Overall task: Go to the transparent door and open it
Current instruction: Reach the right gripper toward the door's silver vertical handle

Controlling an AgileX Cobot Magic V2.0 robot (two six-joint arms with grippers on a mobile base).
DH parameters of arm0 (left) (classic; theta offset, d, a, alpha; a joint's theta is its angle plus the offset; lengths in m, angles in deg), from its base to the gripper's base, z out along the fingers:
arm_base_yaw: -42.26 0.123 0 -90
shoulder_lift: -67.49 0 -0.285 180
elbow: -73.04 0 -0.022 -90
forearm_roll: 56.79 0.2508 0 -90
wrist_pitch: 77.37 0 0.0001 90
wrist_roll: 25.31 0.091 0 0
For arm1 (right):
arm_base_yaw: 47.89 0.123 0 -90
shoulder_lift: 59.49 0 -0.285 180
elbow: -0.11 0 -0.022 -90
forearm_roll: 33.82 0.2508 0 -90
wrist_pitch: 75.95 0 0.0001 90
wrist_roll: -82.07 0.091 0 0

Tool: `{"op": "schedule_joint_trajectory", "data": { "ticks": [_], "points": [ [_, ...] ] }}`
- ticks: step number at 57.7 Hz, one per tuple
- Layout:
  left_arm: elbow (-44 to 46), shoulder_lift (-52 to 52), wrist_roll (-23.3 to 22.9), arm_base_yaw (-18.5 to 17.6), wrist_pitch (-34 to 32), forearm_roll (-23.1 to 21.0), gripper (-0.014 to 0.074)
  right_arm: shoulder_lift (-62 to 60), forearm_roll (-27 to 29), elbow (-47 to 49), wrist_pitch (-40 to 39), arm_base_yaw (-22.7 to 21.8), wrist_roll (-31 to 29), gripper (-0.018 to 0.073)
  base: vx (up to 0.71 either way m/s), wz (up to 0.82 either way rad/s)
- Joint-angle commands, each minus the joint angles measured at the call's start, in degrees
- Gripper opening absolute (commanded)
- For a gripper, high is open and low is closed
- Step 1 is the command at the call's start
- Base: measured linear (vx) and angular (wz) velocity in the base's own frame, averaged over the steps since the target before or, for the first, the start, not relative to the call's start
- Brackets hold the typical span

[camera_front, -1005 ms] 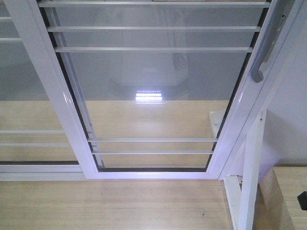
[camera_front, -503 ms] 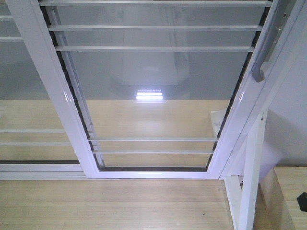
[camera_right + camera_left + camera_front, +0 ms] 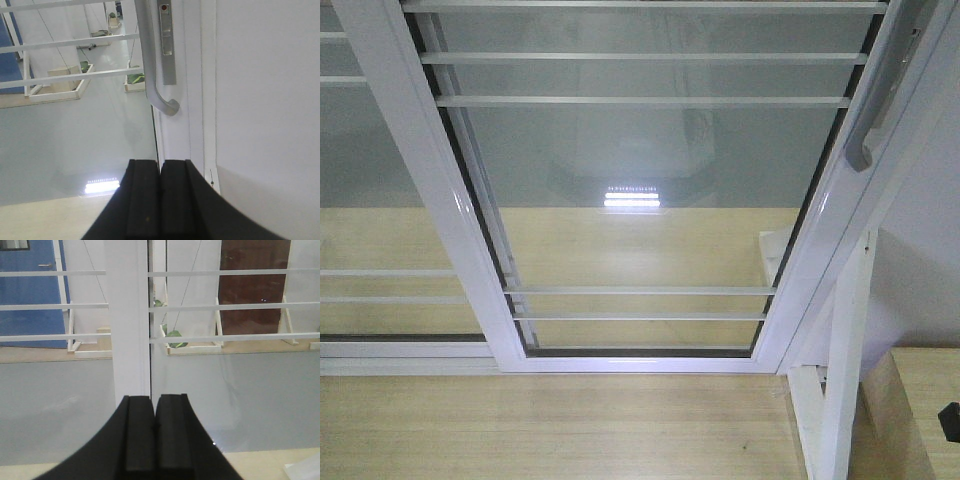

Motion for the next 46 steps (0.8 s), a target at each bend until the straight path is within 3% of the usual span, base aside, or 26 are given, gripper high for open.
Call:
{"op": "schedule_joint_trajectory", "data": {
  "ticks": [1, 18, 46],
  "points": [
    [-0.7, 1.1, -0.1, 0.1, -4.7, -0.2, -0.0006, 0.2, -0.3, -0.1, -5.2, 0.0, -0.4, -0.0006, 0.00, 0.00],
    [-0.7, 1.1, -0.1, 0.1, -6.7, -0.2, -0.0006, 0.3, -0.3, -0.1, -13.8, -0.1, -0.6, -0.0006, 0.00, 0.00],
    [1.5, 1.1, -0.2, 0.1, -10.2, -0.2, -0.0006, 0.4, 2.8, 1.2, -16.3, 0.0, -0.5, -0.0005, 0.00, 0.00]
  ]
}}
